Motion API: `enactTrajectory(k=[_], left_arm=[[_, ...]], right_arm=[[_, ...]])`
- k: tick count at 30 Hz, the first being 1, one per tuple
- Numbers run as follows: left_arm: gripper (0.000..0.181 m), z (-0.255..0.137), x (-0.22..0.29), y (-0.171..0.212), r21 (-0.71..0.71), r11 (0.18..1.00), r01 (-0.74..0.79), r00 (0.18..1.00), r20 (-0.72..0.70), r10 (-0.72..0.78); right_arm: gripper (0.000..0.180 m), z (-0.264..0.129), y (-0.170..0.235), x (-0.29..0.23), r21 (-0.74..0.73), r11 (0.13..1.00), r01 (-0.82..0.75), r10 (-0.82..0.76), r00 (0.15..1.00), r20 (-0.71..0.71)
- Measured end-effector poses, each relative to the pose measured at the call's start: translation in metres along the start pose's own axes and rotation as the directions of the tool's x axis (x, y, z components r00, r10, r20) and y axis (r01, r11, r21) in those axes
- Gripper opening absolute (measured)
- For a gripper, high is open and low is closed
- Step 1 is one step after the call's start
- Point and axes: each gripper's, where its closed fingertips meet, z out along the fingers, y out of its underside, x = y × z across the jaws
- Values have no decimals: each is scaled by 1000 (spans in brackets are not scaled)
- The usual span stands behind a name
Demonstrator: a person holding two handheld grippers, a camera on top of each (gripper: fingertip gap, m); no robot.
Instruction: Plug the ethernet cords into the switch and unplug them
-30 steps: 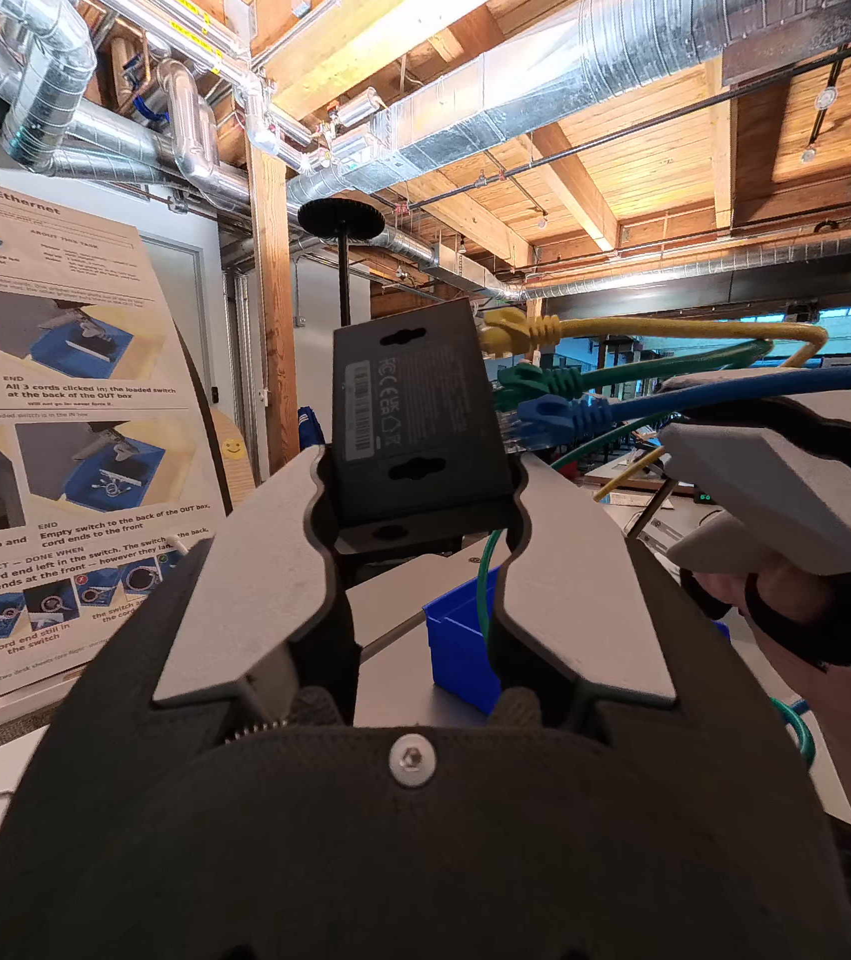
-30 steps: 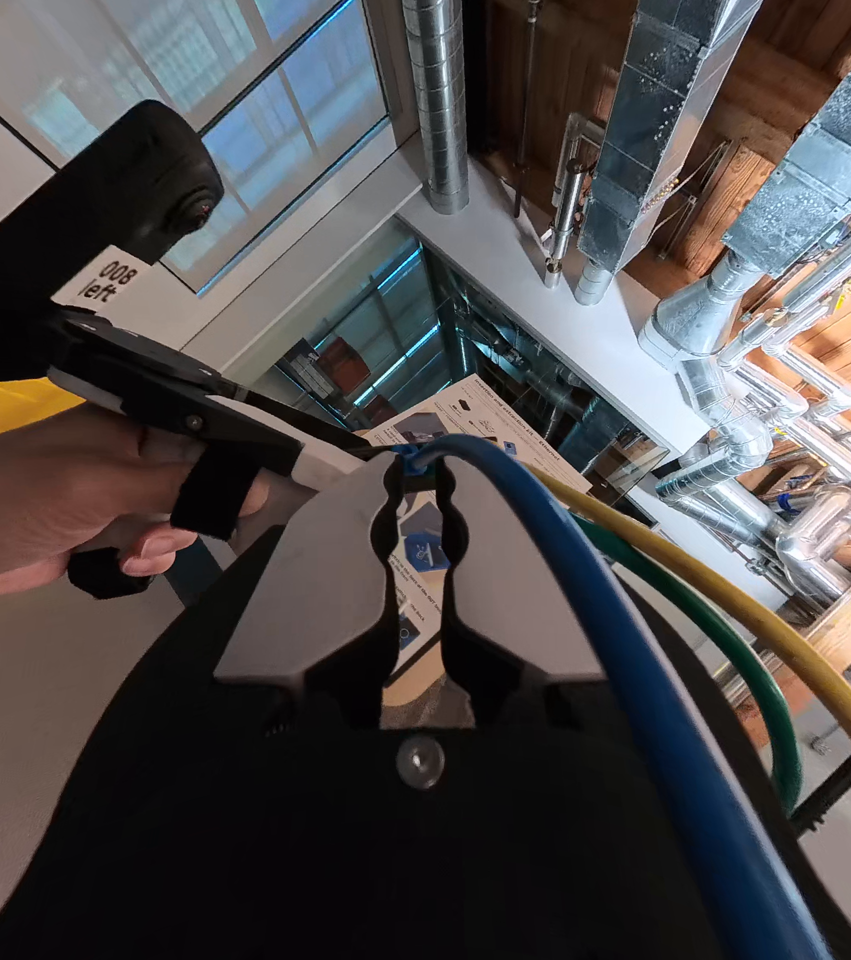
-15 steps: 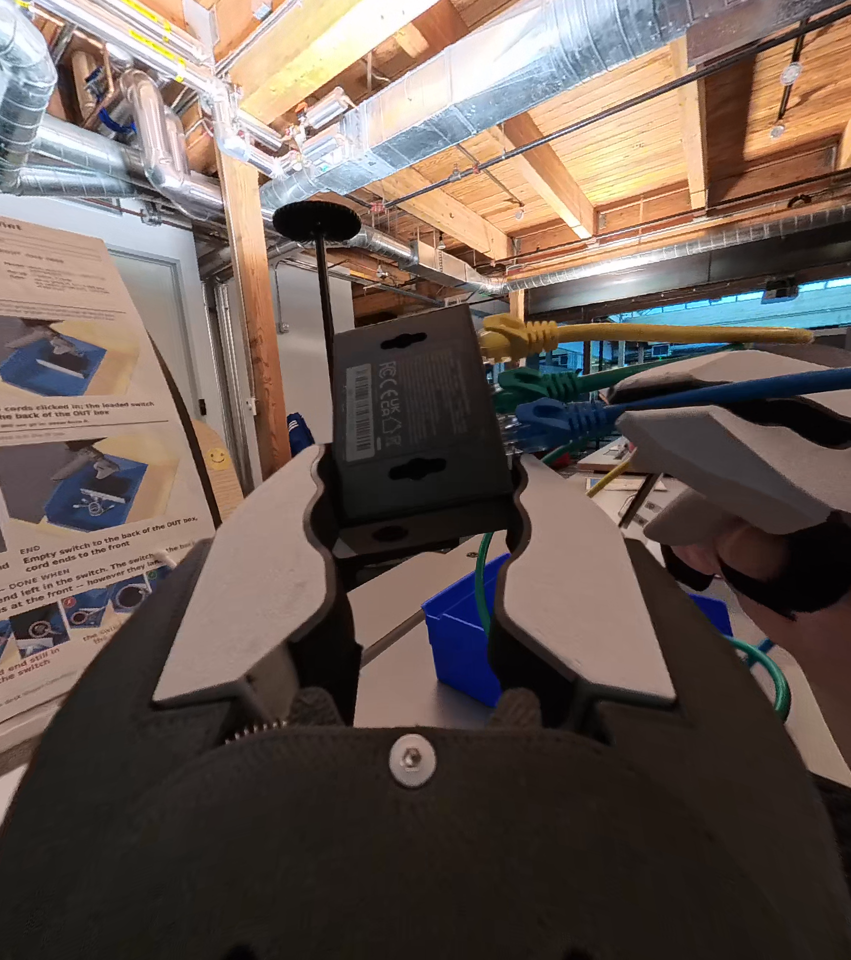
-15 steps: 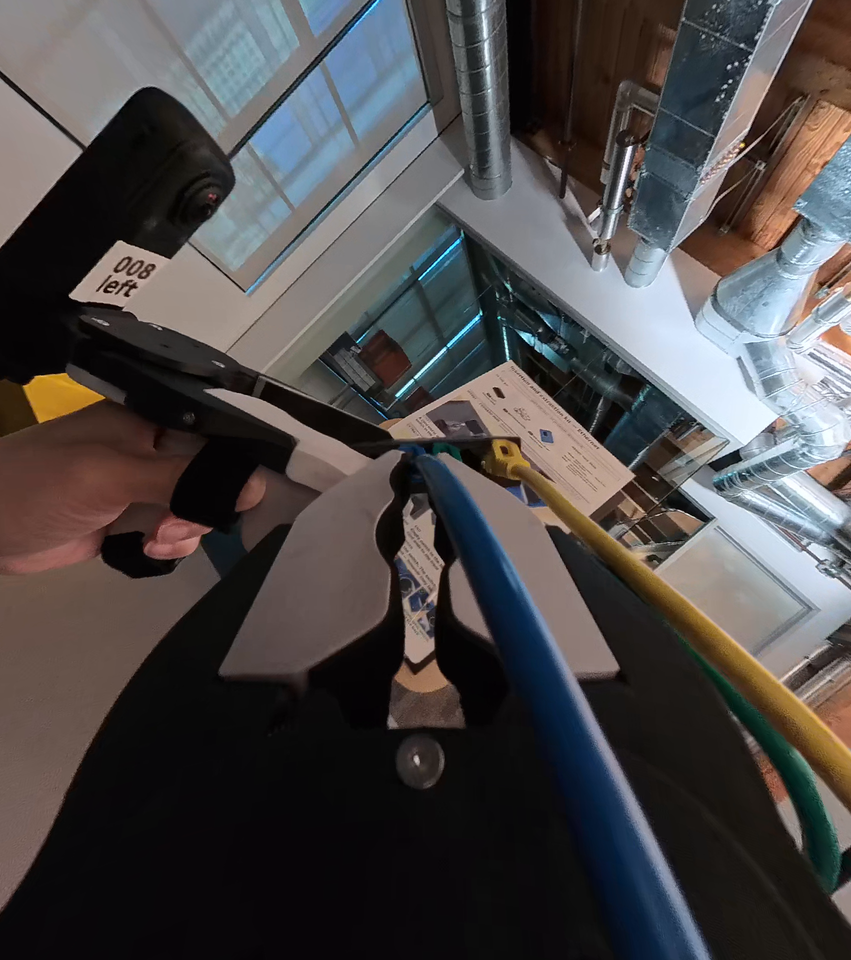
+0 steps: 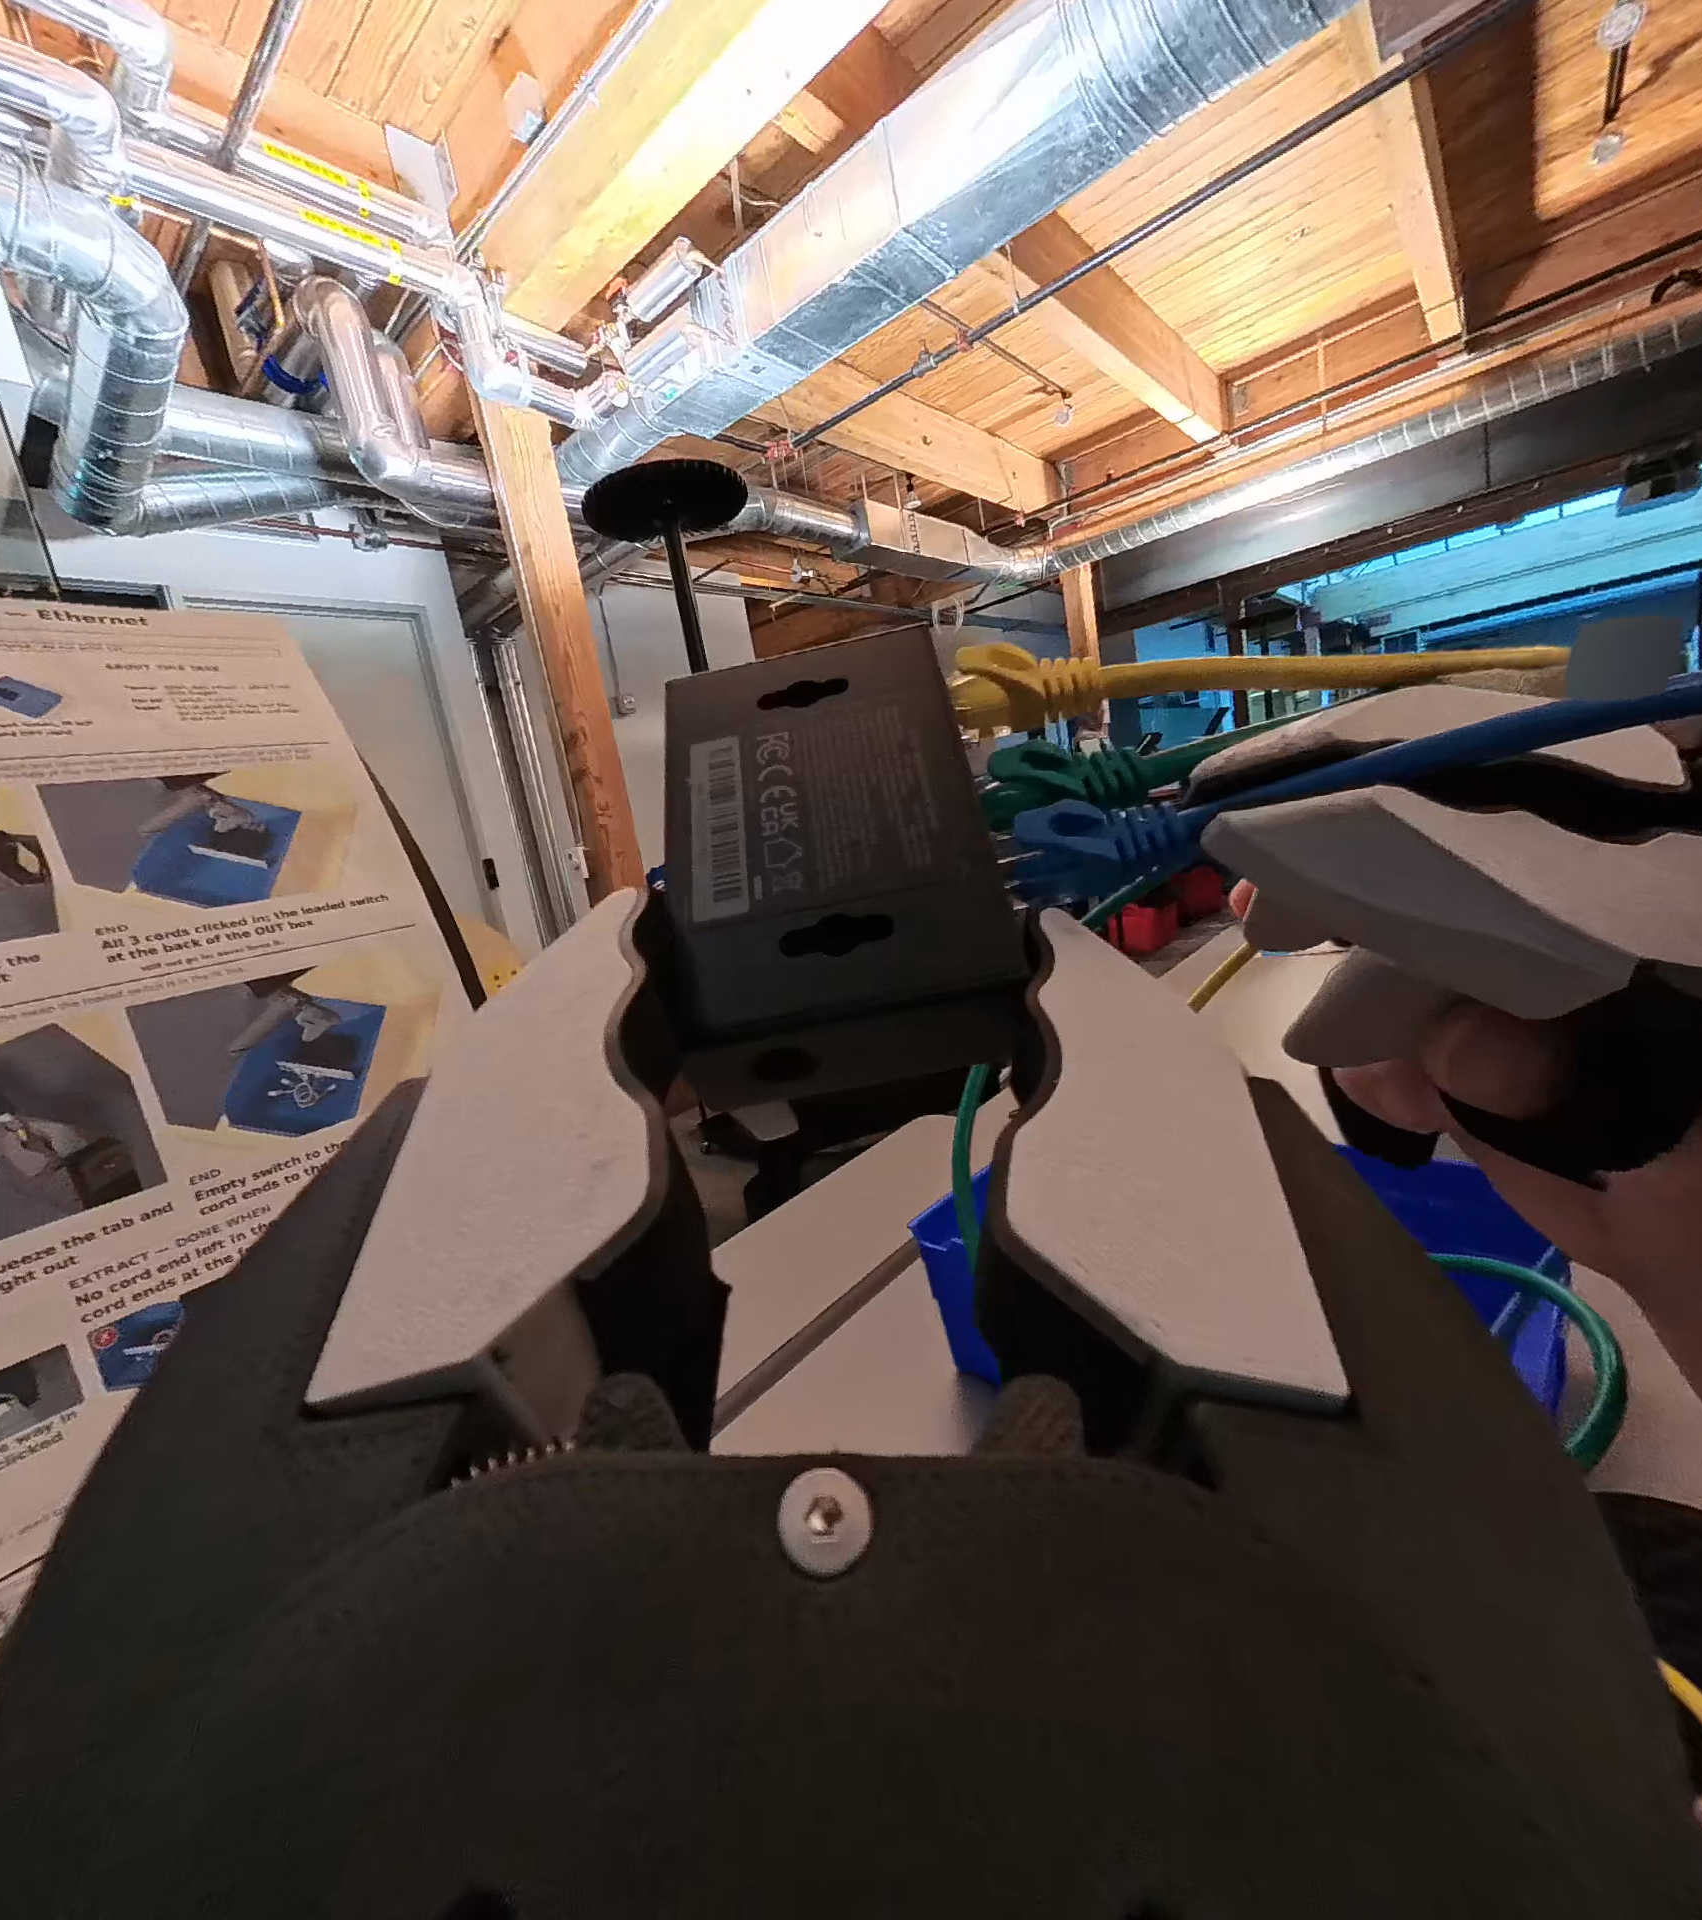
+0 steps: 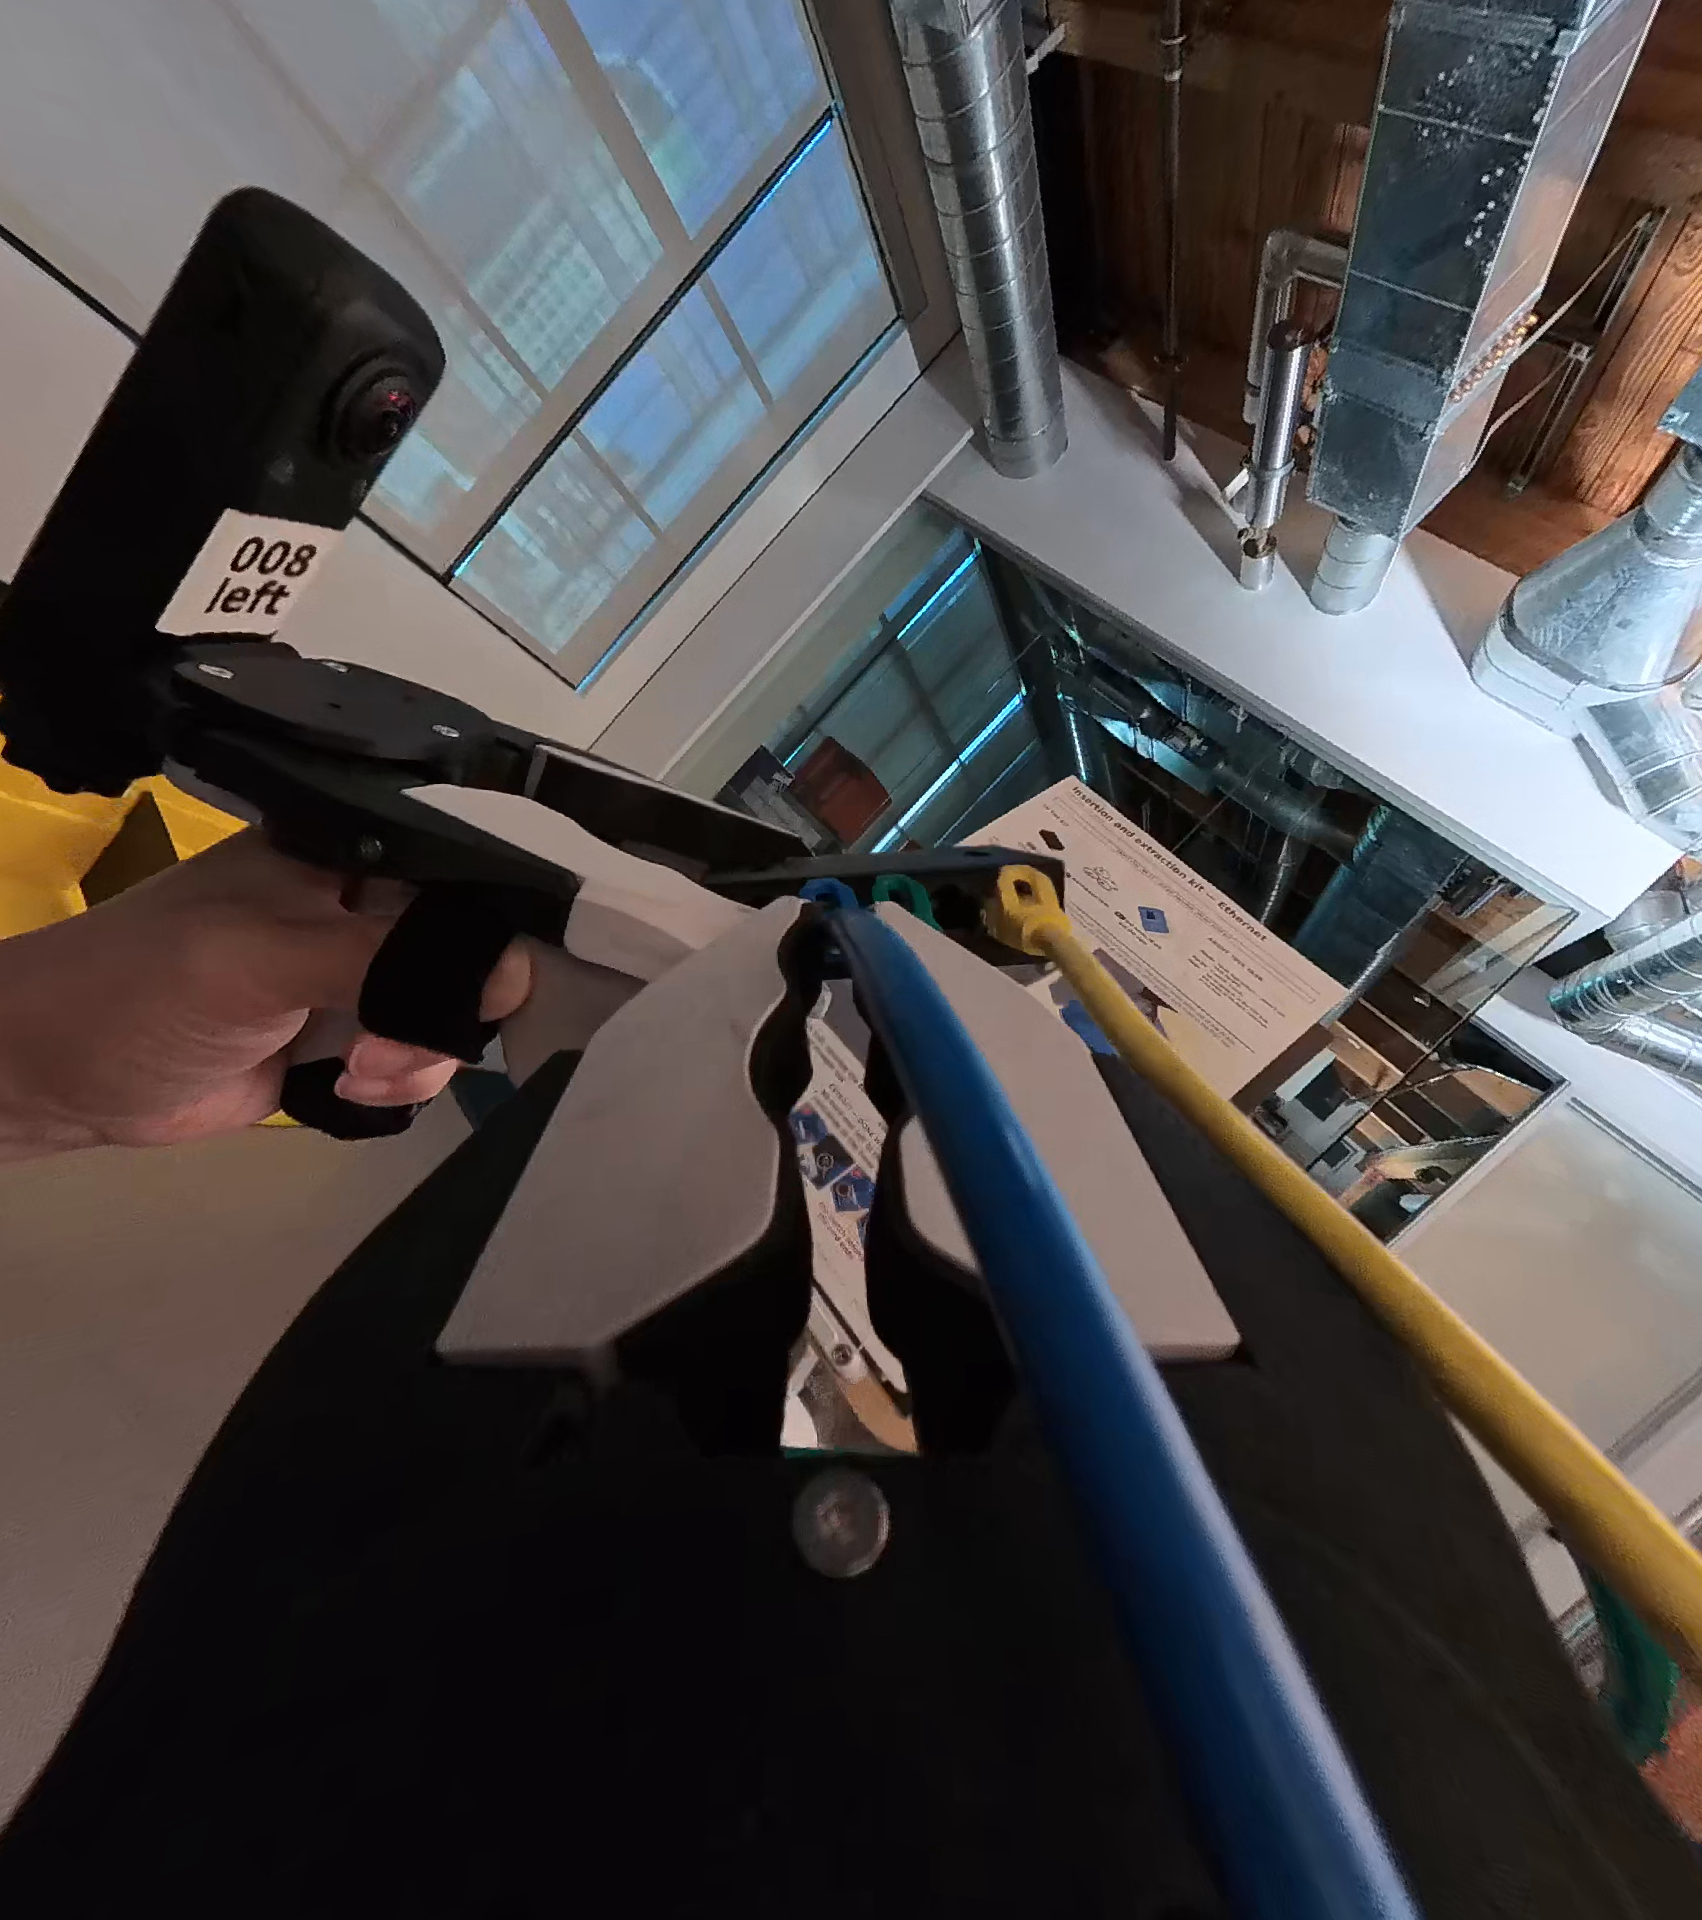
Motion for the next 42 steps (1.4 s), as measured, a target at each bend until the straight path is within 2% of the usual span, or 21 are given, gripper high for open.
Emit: enactTrajectory(k=[14, 18, 21, 23, 26, 28, 31, 32, 34, 36, 37, 40, 42], left_arm=[[63, -1, 8, -5, -15, 1000, 11, 1000, -5, -11], [63, 2, 0, 1, -80, 996, -35, 998, 58, 40], [63, 1, -14, -1, -96, 980, -173, 976, 116, 184], [63, -3, -27, -4, -95, 971, -221, 959, 159, 234], [63, -15, -58, -6, -93, 974, -205, 948, 229, 222], [63, -26, -77, -8, -74, 982, -175, 946, 263, 189], [63, -39, -99, -7, -91, 983, -162, 938, 294, 182], [63, -42, -105, -5, -111, 980, -167, 933, 303, 193], [63, -48, -118, 2, -157, 972, -175, 921, 323, 218], [63, -54, -129, 8, -203, 958, -203, 895, 357, 266], [63, -55, -132, 11, -228, 945, -234, 880, 364, 305], [63, -50, -122, 16, -259, 907, -332, 863, 305, 403], [63, -43, -110, 21, -258, 897, -359, 873, 247, 420]], right_arm=[[7, -3, -8, 1, 42, 999, -11, 10, 1000, 8], [7, 0, 0, 3, 5, 1000, -22, 22, 1000, -5], [7, 7, 11, 2, 6, 997, -76, 76, 997, 11], [13, 11, 14, 0, -12, 990, -138, 138, 990, 29], [13, 13, 22, -13, -118, 971, -207, 219, 970, 106], [12, 9, 31, -33, -268, 934, -236, 298, 929, 220], [15, -21, 31, -88, -507, 831, -228, 489, 733, 473], [15, -32, 25, -100, -542, 814, -210, 523, 672, 524], [15, -44, 7, -107, -523, 831, -189, 508, 642, 575], [15, -50, -16, -100, -436, 875, -209, 454, 663, 595], [16, -50, -25, -89, -385, 895, -224, 422, 701, 574], [26, -39, -35, -34, -176, 968, -177, 230, 908, 351], [35, -34, -21, -5, -145, 986, -83, 112, 972, 207]])
